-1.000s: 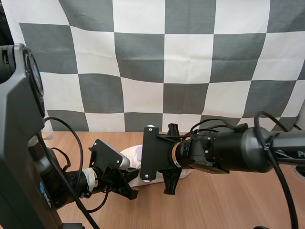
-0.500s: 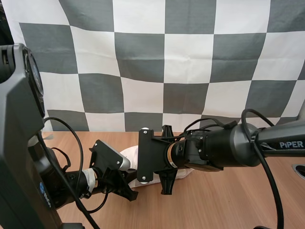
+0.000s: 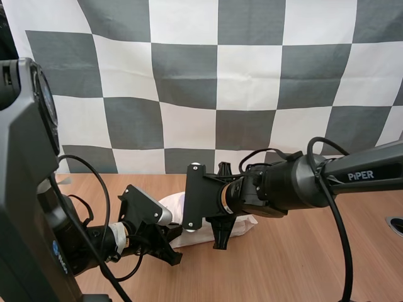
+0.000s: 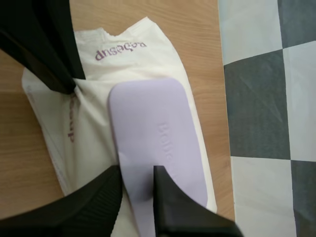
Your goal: Open the wet wipes lid
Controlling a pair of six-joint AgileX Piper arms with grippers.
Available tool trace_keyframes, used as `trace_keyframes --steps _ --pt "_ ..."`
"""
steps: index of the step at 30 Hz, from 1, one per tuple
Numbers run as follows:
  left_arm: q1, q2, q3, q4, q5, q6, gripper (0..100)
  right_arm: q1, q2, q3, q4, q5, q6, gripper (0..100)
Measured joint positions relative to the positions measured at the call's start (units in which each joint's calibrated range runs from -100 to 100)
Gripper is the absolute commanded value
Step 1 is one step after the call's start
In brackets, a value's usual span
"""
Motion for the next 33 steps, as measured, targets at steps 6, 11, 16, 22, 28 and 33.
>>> trace_keyframes --steps 6,11,16,22,28,33 --pt "0.0 0.0 0.0 0.0 0.0 0.0 0 0.0 0.0 0.0 0.0 -1.37 0.0 26" --pt "0.0 0.0 0.0 0.0 0.0 0.0 0 0.0 0.0 0.0 0.0 -1.37 0.0 0" --pt "0.0 0.0 0.0 0.53 0.0 0.0 0 0.0 0.0 0.0 0.0 -1.56 0.0 0" --pt "0.0 0.0 0.0 1.17 0.0 1.0 0 0.0 0.0 0.0 0.0 -2.77 0.0 0" --pt "0.0 0.0 0.0 1.17 -0.3 1.0 0 0.0 0.0 -3.22 0.61 -1.11 0.0 0" --pt "0.0 0.0 0.0 1.17 -0.68 1.0 0 0.0 0.05 -5.52 1.65 -0.4 0.0 0"
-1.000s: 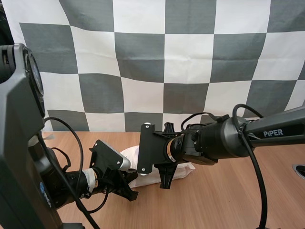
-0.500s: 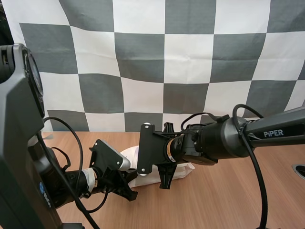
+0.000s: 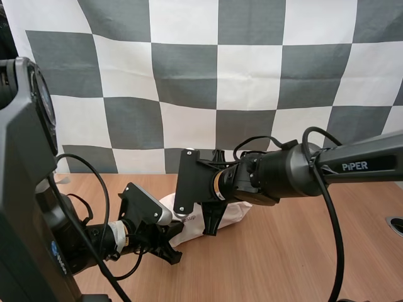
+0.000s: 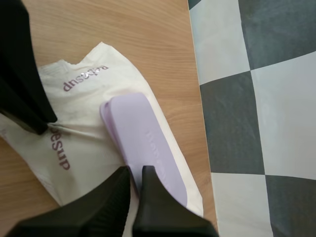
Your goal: Open the wet wipes lid
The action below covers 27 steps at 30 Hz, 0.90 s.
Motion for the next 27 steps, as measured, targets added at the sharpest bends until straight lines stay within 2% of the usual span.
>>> trace_keyframes --steps 14,21,27 --pt "0.0 0.1 0.0 0.39 0.68 0.07 0 -0.08 5.66 -4.04 0.13 0.08 0.12 0" --pt "0.0 0.1 -0.12 1.78 0.51 0.07 0 -0.25 12.62 -10.57 0.02 -0.08 0.12 0" --pt "0.0 0.1 -0.12 2.21 0.51 0.07 0 -2.61 17.32 -15.7 0.02 -0.65 0.03 0"
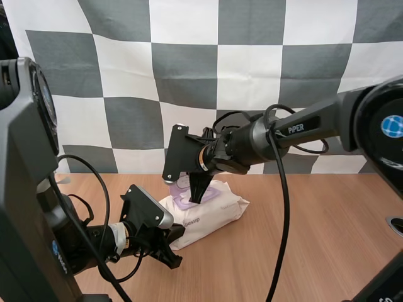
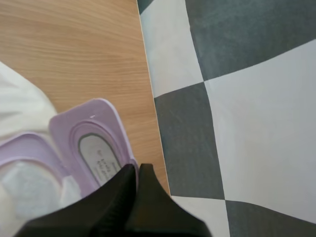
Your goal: Open the wet wipes lid
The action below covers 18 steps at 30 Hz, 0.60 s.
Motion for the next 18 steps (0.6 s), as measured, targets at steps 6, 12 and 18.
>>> trace_keyframes --steps 6,12,18 --pt "0.0 0.0 0.12 0.26 0.31 0.0 0 -2.48 5.5 -2.55 0.16 1.0 0.01 0" --pt "0.0 -0.12 0.12 -0.08 0.32 0.0 0 -2.48 7.96 -3.82 0.08 -0.78 0.01 0" --pt "0.0 -0.12 0.12 -0.08 0.12 0.0 2 -2.48 7.96 -3.8 0.08 -0.58 0.01 0"
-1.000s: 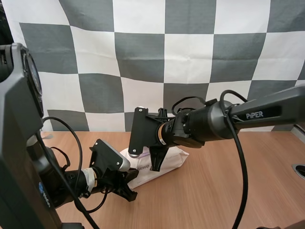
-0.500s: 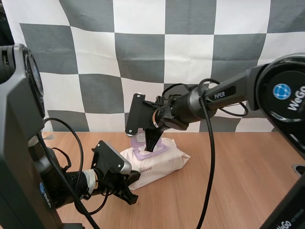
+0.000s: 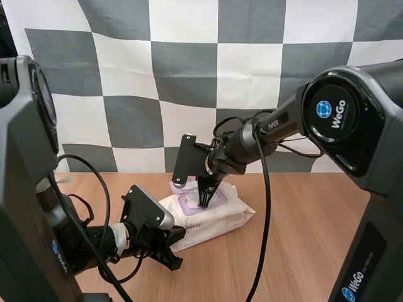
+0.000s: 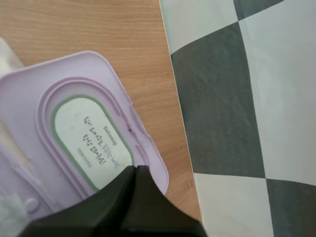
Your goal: Open the wet wipes lid
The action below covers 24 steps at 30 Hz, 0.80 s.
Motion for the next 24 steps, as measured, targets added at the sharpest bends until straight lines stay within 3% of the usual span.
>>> trace_keyframes --steps 1,3,6,8,10,11,13,14,15,17,18,19,22,24 --pt "0.0 0.0 0.0 0.0 0.0 0.0 4 0.0 0.0 0.0 0.0 0.0 0.0 0" --pt "0.0 0.0 0.0 0.0 0.0 0.0 28 0.0 0.0 0.0 0.0 0.0 0.0 0" --pt "0.0 0.0 0.0 0.0 0.0 0.0 51 0.0 0.0 0.0 0.0 0.46 0.0 0" --pt "0.0 -0.1 0.0 0.0 0.0 0.0 63 0.0 0.0 0.0 0.0 0.46 0.0 22" --pt "0.0 -0.97 0.0 -0.11 -0.17 1.12 66 0.0 -0.46 0.0 0.0 2.43 0.0 39" --pt "0.0 -1.12 0.0 -0.31 -0.36 1.2 65 0.0 -0.58 0.0 0.0 2.43 0.0 53" --pt "0.0 -3.95 0.0 -2.73 -1.99 1.05 65 0.0 -0.71 0.0 0.2 3.29 0.0 55" --pt "0.0 -4.72 0.0 -3.07 -2.72 0.52 65 0.0 -3.03 0.0 2.63 5.65 0.0 50" --pt "0.0 -14.48 0.0 -6.96 -2.58 -1.75 64 0.0 -6.73 0.0 5.2 8.91 0.0 31" --pt "0.0 -20.46 -0.6 -9.21 1.62 -4.37 59 0.0 -11.54 0.0 8.38 12.26 0.0 6" --pt "0.0 -22.45 -1.53 -10.33 3.87 -5.58 51 0.0 -15.39 0.0 10.16 15.42 0.25 0" --pt "0.0 -24.44 -2.95 -11.22 6.74 -7.15 41 0.0 -18.36 0.0 10.61 17.62 1.0 0" --pt "0.0 -32.0 -7.31 -11.45 17.05 -13.07 0 0.0 -25.35 -0.05 10.97 22.02 2.85 0" --pt "0.0 -35.57 -10.36 -11.35 21.78 -15.88 0 0.0 -29.13 -0.05 11.12 23.7 4.05 0"
